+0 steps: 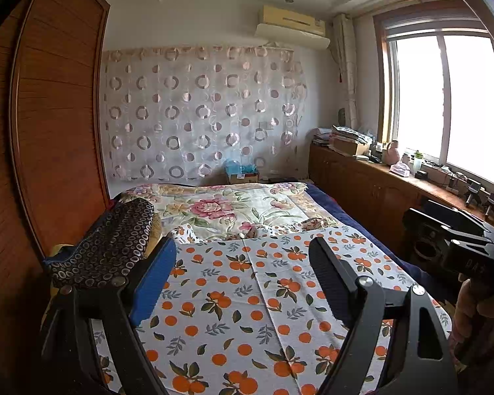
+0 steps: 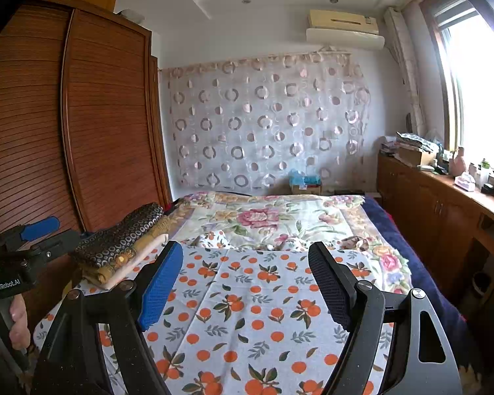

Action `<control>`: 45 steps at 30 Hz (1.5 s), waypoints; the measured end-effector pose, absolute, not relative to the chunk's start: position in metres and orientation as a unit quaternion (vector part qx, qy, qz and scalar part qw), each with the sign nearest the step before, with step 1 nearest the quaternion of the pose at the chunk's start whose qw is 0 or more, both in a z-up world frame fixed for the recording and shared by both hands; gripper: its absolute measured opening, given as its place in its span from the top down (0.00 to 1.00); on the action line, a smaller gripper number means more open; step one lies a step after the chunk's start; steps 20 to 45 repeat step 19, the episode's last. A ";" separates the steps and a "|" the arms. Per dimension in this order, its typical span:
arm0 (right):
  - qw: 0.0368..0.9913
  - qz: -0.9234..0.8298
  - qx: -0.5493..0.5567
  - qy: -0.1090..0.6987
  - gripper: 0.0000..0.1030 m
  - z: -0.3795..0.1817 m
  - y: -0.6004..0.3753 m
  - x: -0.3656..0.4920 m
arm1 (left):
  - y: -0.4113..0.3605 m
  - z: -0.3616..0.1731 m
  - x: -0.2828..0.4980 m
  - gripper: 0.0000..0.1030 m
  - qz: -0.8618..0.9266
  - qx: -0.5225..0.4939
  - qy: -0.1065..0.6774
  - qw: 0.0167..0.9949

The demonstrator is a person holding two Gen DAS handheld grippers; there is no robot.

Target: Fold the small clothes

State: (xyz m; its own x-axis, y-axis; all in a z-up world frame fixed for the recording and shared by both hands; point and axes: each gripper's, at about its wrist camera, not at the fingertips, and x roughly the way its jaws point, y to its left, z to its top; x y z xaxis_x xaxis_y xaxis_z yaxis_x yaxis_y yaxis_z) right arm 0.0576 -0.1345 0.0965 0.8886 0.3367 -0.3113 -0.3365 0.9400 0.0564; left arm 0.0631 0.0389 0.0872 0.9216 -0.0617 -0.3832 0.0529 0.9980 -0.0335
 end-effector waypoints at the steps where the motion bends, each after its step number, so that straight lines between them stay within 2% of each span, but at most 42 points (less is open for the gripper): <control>1: 0.972 0.173 0.000 0.160 0.22 0.097 -0.134 0.058 | 0.039 0.087 0.063 0.19 -0.030 -0.012 0.196 0.980; 45: 0.971 0.175 0.000 0.161 0.22 0.095 -0.135 0.060 | 0.039 0.084 0.063 0.19 -0.030 -0.012 0.195 0.980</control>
